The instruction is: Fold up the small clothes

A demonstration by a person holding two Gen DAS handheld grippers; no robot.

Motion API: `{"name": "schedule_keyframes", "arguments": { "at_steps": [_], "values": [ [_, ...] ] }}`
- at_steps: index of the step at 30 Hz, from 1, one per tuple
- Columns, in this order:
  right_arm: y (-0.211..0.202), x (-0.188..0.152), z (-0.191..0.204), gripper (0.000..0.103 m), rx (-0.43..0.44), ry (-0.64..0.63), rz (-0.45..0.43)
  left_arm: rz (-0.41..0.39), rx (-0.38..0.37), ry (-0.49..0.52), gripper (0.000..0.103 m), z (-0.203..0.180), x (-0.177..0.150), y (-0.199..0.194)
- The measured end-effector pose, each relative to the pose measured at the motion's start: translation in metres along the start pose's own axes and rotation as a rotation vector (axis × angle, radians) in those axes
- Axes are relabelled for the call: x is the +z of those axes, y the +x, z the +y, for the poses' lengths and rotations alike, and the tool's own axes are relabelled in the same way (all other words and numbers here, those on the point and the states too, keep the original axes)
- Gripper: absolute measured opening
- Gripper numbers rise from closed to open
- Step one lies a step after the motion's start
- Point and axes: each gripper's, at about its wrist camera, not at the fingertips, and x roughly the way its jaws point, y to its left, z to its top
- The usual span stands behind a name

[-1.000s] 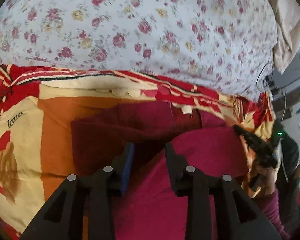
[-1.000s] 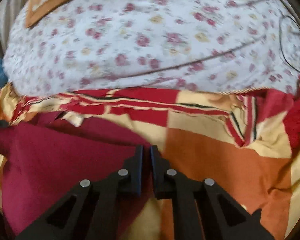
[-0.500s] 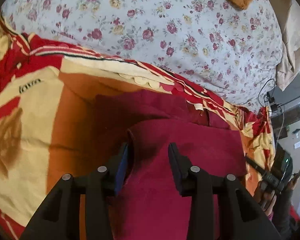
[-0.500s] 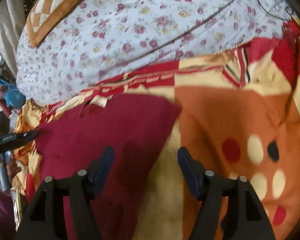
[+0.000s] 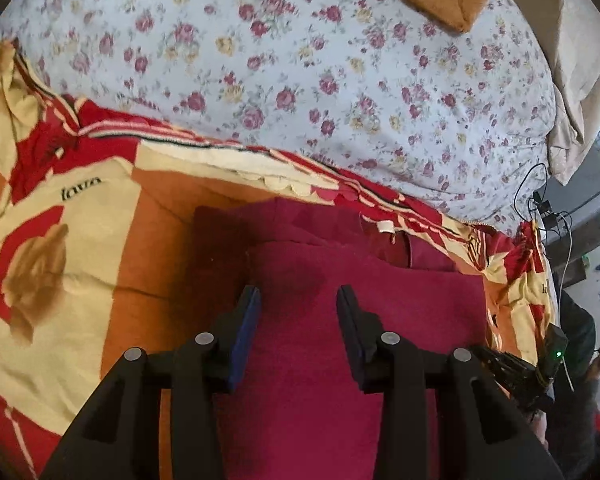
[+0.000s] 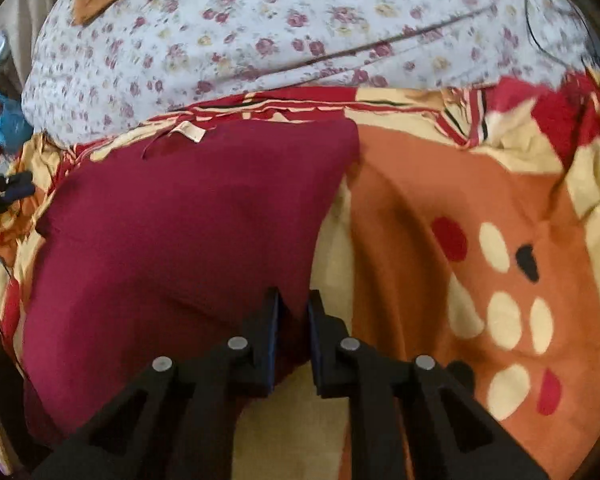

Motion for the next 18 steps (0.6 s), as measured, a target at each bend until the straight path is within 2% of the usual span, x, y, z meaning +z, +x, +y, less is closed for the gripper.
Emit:
{"name": "schedule_keyframes", "arguments": {
  "at_steps": [2, 3, 4, 6, 8, 12, 13, 16, 17, 18],
  "values": [
    [-0.007, 0.002, 0.000, 0.014, 0.004, 0.005, -0.010, -0.016, -0.011, 0.027, 0.028, -0.006, -0.002, -0.004],
    [-0.014, 0.005, -0.001, 0.020, -0.011, 0.024, -0.025, -0.020, -0.012, 0.039, 0.028, -0.009, -0.002, -0.003],
    [-0.020, 0.008, -0.004, 0.033, -0.026, 0.053, -0.041, -0.018, -0.004, 0.052, 0.028, -0.013, -0.003, 0.000],
    [-0.032, 0.013, -0.008, 0.044, -0.037, 0.099, -0.092, -0.006, 0.021, 0.060, 0.028, -0.015, -0.005, 0.012],
    [-0.035, 0.022, -0.004, 0.044, -0.027, 0.104, -0.129, 0.016, 0.042, 0.049, 0.028, -0.015, -0.008, 0.027],
    [-0.011, 0.040, 0.017, 0.044, 0.019, 0.042, -0.130, 0.051, 0.080, 0.016, 0.028, -0.007, -0.016, 0.057],
    [0.001, 0.046, 0.022, 0.044, 0.006, 0.015, -0.116, 0.057, 0.093, 0.005, 0.028, -0.003, -0.017, 0.064],
    [0.036, 0.060, 0.023, 0.042, -0.114, -0.034, -0.069, 0.056, 0.095, -0.013, 0.028, 0.004, -0.021, 0.073],
    [0.050, 0.065, 0.014, 0.041, -0.131, -0.008, -0.028, 0.043, 0.096, 0.000, 0.028, 0.004, -0.023, 0.073],
    [0.054, 0.067, 0.006, 0.040, -0.108, 0.020, -0.031, 0.040, 0.102, 0.015, 0.028, 0.002, -0.024, 0.073]
  ]
}}
